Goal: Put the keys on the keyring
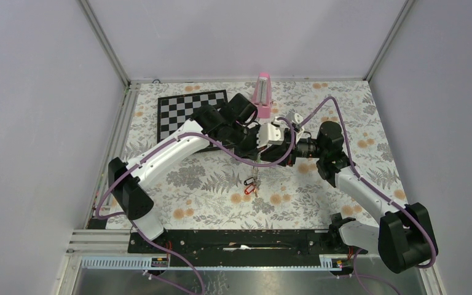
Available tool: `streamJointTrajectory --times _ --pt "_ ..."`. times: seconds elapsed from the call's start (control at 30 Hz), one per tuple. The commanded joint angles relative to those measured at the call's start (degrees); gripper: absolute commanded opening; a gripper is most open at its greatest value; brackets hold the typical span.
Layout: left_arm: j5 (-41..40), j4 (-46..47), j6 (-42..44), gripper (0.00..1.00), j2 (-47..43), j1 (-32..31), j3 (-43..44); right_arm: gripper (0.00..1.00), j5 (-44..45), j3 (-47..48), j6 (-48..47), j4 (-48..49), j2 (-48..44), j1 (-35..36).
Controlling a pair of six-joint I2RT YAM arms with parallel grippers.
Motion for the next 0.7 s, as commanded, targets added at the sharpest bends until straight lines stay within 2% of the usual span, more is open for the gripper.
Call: streamJointTrajectory --times 0.0,0.37,0.47,0.63,0.67 --pt "2.65 3.76 -0.84 0.00 -3.16 0.48 0.48 0.27 -1.41 -0.19 1.11 3.67 0.30 -0.26" --pt "5.00 3.74 -1.74 0.00 -2.24 0.53 1.73 0.24 -0.93 -0.35 1.18 3.91 1.14 -0.25" --pt "5.15 3.73 -1.77 0.00 -2.40 0.57 1.52 0.17 -0.88 -0.29 1.25 3.95 1.13 -0.25" --pt "6.22 3.79 -1.73 0.00 -2.55 1.49 0.54 0.00 -0.72 -0.22 1.84 4.62 0.63 -0.25" --pt "6.86 4.00 -1.85 0.00 -2.71 1.98 0.18 0.00 -0.71 -0.10 2.09 4.81 0.37 -0.32"
